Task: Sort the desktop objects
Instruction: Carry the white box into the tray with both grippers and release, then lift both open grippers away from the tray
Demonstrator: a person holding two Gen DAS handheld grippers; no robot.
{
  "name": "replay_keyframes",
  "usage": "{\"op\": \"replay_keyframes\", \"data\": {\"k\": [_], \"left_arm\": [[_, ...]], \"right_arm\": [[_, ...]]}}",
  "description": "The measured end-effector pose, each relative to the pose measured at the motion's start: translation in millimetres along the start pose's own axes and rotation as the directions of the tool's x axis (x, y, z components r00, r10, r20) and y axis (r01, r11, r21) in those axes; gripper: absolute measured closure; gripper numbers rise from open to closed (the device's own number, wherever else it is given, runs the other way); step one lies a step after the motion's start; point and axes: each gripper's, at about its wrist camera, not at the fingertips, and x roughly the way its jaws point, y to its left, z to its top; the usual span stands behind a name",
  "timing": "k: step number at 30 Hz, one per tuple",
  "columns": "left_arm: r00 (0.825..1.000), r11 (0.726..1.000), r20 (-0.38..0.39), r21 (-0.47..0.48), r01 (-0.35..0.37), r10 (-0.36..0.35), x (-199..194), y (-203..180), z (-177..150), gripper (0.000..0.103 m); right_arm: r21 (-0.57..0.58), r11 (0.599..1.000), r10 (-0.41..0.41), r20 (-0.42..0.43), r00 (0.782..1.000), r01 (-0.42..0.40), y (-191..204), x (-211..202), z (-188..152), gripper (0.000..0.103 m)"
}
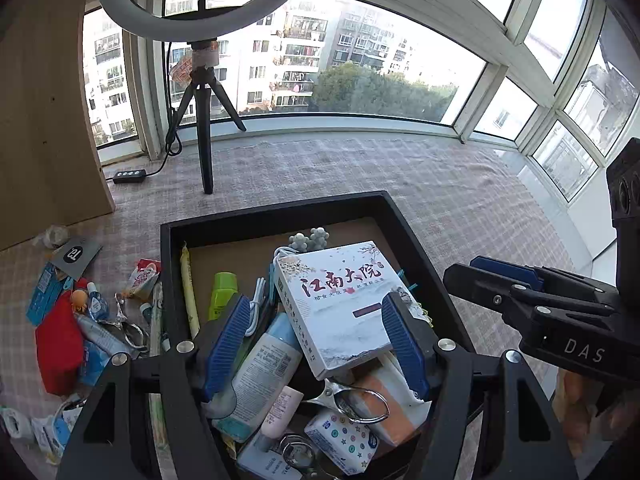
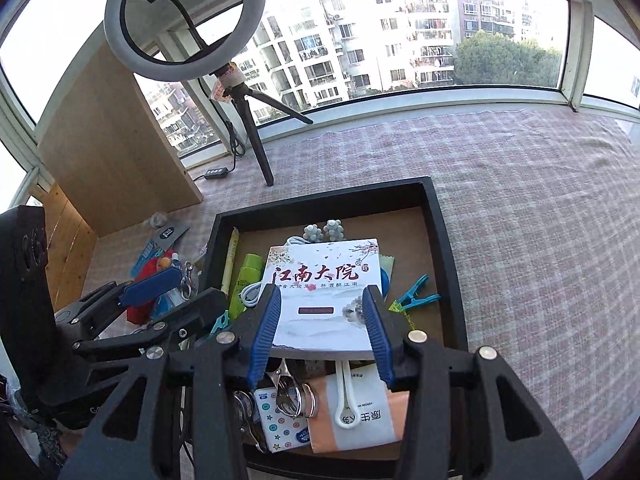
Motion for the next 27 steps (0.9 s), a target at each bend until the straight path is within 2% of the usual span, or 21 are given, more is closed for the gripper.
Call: {"op": "replay_keyframes", "data": {"k": [3,7,12,15,22,27], "left_arm": [[1.0,1.0,0.01,0.012,-0.018,0.018,-7,4,-4,0.036],[0.999,0.999,0.02,0.009,-0.036,0.036,-18,14,-11,0.03],[0.997,0.998,0.036,0.013,-0.064,0.063,-36,29,-25,0.027],[0.997,0.997,0.036,-0.008,-0.073,0.073,-49,43,-35,0.027],[0.988,0.987,0.019,-0.03,-0.155,0.156,-79,85,-66,0.024],[0.981,0.979,-0.003,-0.058,-0.195,0.195,-97,125,-93,0.024]], "right_arm": [[-0.01,1.0,0.006,-0.006,1.0,-0.006,5,3,-2,0.059],[-0.029,1.0,0.009,-0.018,1.0,-0.01,17,7,-9,0.057],[-0.052,0.999,0.014,-0.011,1.0,-0.014,39,6,-18,0.054],[-0.074,0.997,0.012,-0.006,1.0,-0.013,56,6,-26,0.053],[-0.106,0.994,0.004,0.025,1.0,-0.002,102,5,-52,0.047],[-0.121,0.993,0.006,0.007,1.0,-0.005,137,18,-77,0.045]]}}
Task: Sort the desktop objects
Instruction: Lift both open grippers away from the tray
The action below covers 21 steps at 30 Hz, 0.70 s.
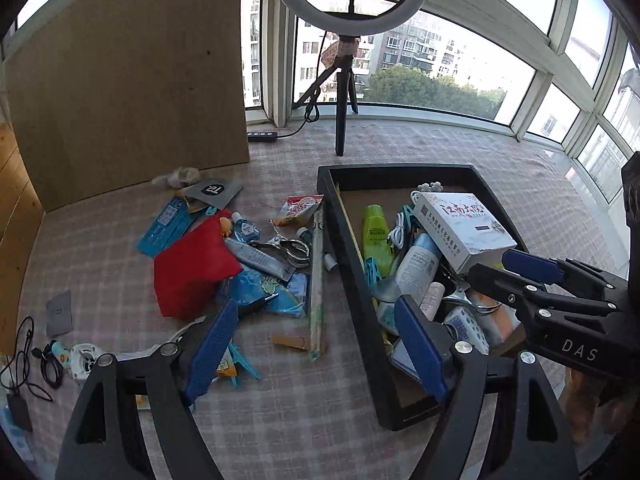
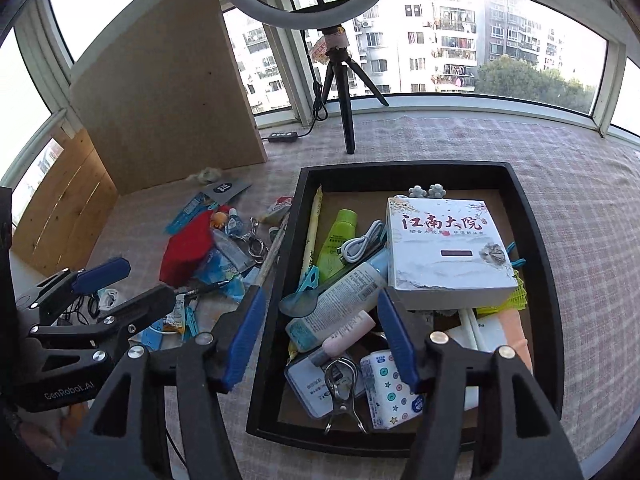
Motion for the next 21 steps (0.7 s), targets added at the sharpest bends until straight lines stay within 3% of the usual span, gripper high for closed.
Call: {"op": "replay_keyframes", "data": {"k": [11,21], "left_arm": [[0.998,0.992,-0.046,-0.118,-0.039,0.034,-15,98,-49,0.024],[0.996,0.982,-0.081,-0.181,-0.046,0.032,-16,156,-76,0.021]], "right_arm": [[-0.02,1.0,-0.021,-0.025,0.999,0.02,83,25,-44,0.043],[-0.009,1.0,-0.027,-0.039,0.999,0.026,129,38,-61,0.043]]}}
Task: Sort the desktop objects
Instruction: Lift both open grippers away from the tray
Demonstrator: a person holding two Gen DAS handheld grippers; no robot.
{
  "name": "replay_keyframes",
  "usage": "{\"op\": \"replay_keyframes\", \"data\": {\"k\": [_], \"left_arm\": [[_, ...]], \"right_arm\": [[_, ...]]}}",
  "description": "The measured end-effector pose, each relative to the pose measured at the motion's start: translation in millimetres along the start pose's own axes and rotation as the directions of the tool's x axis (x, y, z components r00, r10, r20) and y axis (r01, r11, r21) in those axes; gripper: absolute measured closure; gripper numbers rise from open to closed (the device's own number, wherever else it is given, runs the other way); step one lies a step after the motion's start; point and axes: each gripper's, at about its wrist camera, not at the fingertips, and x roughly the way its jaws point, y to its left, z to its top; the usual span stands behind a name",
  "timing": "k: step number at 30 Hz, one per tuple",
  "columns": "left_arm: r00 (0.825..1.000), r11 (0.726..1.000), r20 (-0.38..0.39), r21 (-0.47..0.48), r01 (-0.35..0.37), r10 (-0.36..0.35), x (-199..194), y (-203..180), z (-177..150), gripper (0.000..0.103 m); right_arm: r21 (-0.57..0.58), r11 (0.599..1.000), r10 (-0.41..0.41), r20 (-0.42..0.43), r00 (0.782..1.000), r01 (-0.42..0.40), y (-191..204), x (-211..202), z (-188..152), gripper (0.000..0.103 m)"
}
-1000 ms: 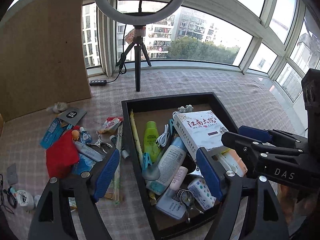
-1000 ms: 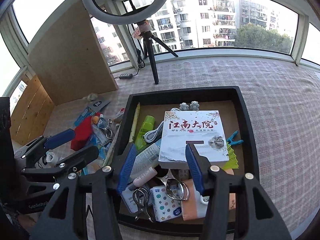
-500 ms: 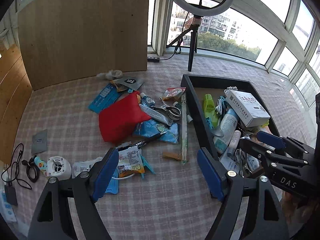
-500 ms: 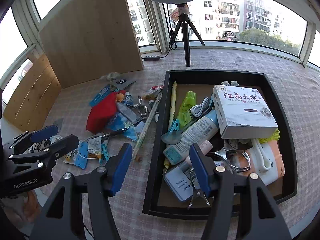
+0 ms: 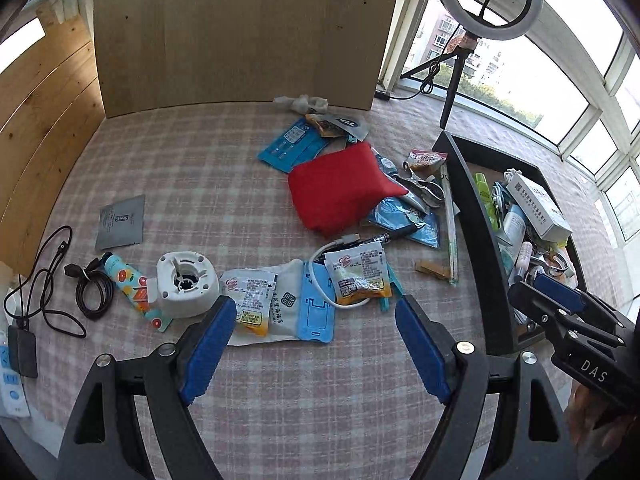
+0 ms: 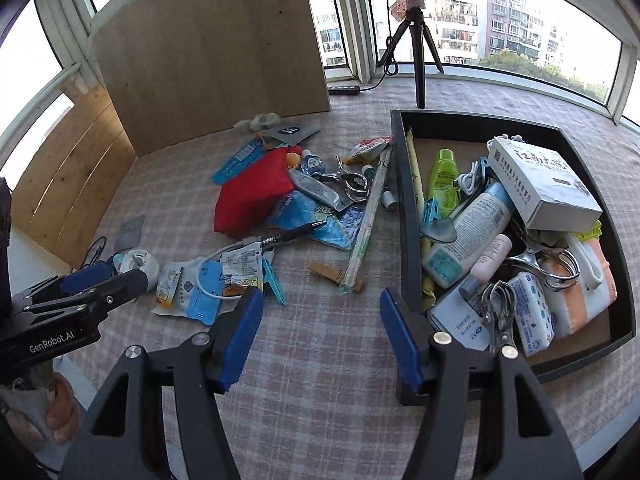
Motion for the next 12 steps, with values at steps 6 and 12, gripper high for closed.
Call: {"op": "replay_keyframes", "data": {"k": [6,12], "left_arm": [[1.0,1.0,0.002,0.011,0.0,0.0,0,16,-3,0.01],[1.0,1.0,-0.012,0.022,-0.001,0.002,8,28,-8,0.01]], "right_arm": [[0.007,1.0,0.001,0.006,1.0,-0.001,17,5,-4,0.043],[0.011,1.0,-0.009,-0.005,1.0,0.009,28,17,-9,0.042]]}}
